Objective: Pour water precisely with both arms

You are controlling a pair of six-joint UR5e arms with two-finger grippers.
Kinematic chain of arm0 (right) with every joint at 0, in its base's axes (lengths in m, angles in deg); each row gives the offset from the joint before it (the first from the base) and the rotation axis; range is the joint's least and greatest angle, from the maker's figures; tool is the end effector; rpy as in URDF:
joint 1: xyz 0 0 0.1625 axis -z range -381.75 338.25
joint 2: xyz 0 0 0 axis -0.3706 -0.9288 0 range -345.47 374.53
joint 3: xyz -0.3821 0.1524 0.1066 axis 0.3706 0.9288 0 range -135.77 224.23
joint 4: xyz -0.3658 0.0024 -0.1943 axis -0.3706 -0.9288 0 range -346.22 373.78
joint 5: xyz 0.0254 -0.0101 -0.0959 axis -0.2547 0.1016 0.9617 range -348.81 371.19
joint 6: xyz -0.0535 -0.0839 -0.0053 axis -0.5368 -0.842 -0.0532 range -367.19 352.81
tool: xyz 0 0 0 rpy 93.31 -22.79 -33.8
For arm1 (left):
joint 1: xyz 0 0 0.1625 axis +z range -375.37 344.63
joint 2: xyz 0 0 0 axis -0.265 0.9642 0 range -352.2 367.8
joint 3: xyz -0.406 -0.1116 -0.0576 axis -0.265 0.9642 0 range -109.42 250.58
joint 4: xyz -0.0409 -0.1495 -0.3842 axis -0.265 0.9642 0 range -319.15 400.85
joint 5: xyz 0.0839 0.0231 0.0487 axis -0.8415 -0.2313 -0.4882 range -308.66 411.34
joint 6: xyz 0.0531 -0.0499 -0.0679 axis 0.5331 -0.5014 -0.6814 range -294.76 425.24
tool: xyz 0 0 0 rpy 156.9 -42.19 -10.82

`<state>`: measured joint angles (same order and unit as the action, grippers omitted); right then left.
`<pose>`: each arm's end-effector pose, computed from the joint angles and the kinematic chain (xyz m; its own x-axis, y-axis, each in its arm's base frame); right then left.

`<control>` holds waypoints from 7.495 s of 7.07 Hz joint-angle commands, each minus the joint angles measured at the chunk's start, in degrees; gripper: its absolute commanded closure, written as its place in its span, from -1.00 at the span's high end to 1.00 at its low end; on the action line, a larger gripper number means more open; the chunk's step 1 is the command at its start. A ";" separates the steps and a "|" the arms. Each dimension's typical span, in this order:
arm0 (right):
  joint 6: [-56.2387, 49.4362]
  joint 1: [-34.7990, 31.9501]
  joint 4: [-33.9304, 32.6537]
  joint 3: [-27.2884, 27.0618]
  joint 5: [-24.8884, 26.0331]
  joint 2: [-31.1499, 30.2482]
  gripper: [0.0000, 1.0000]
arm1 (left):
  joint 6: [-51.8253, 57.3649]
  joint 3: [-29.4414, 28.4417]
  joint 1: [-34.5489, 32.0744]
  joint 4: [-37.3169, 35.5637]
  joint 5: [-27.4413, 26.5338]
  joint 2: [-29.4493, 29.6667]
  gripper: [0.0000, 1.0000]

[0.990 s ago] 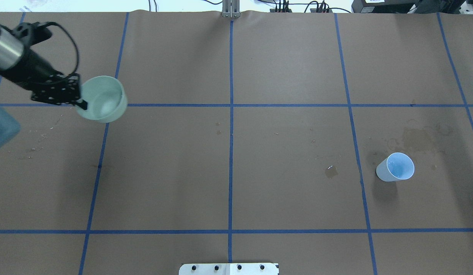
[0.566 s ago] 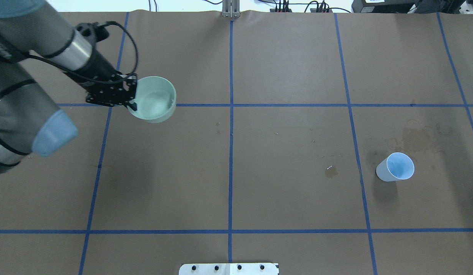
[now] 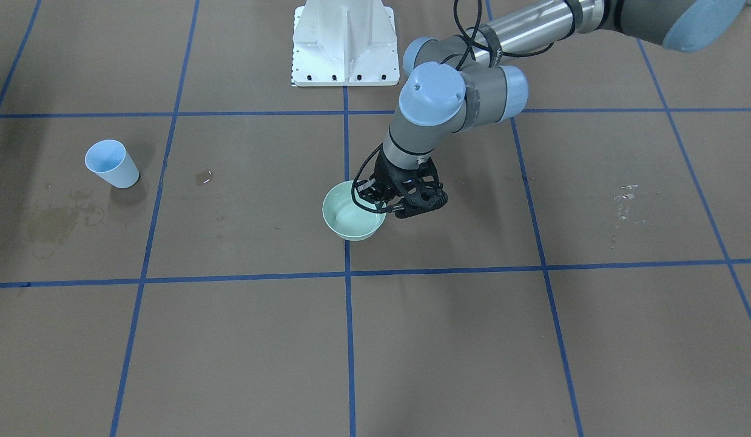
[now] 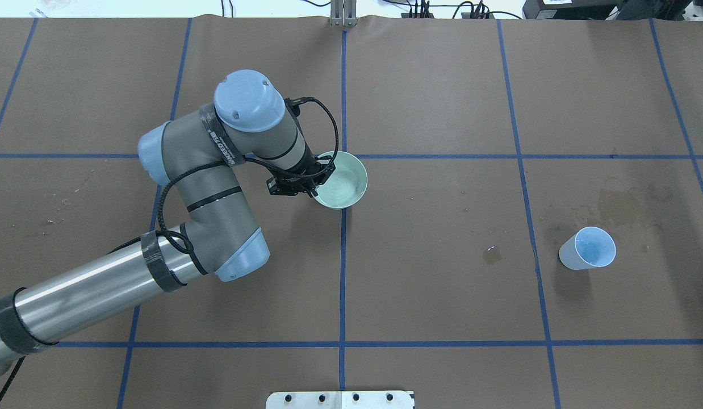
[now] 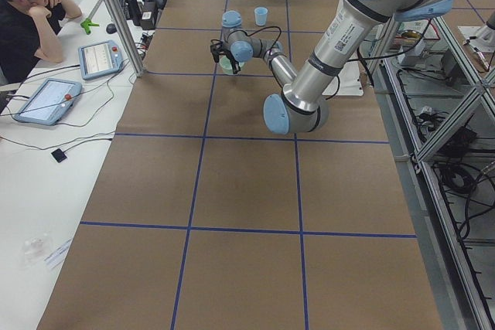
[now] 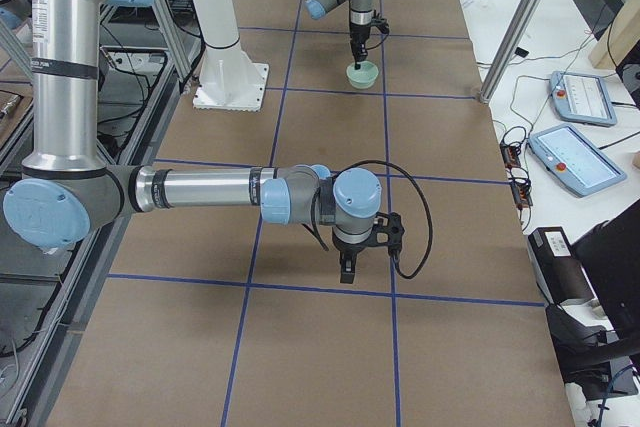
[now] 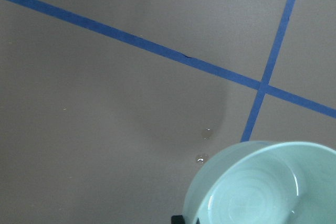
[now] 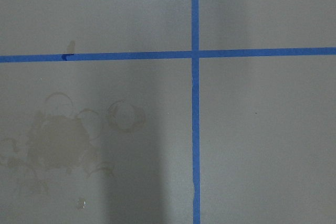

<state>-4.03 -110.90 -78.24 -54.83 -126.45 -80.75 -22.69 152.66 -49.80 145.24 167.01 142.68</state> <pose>0.0530 -0.4548 0.6239 0.6733 0.0226 0.7391 -0.0224 0.9997 -0.0102 0.5641 -0.4960 0.2059 0.5231 -0.3192 -0.7902 0.2119 0.9468 -0.2422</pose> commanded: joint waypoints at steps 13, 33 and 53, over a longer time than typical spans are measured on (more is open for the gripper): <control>39.47 10.47 28.42 -27.66 11.95 -18.42 1.00 | 8.21 27.86 -10.83 -15.53 4.82 -14.90 1.00; 110.73 92.76 12.30 -21.91 99.49 -15.74 0.99 | 8.83 28.84 -10.04 -14.83 3.24 -20.54 1.00; 108.19 87.40 12.74 -12.74 103.36 -10.54 0.98 | 8.74 26.99 -9.95 -14.65 3.33 -20.01 1.00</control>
<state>104.34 -23.21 -65.53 -67.91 -23.07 -91.34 -13.95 179.71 -59.75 130.55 170.27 122.66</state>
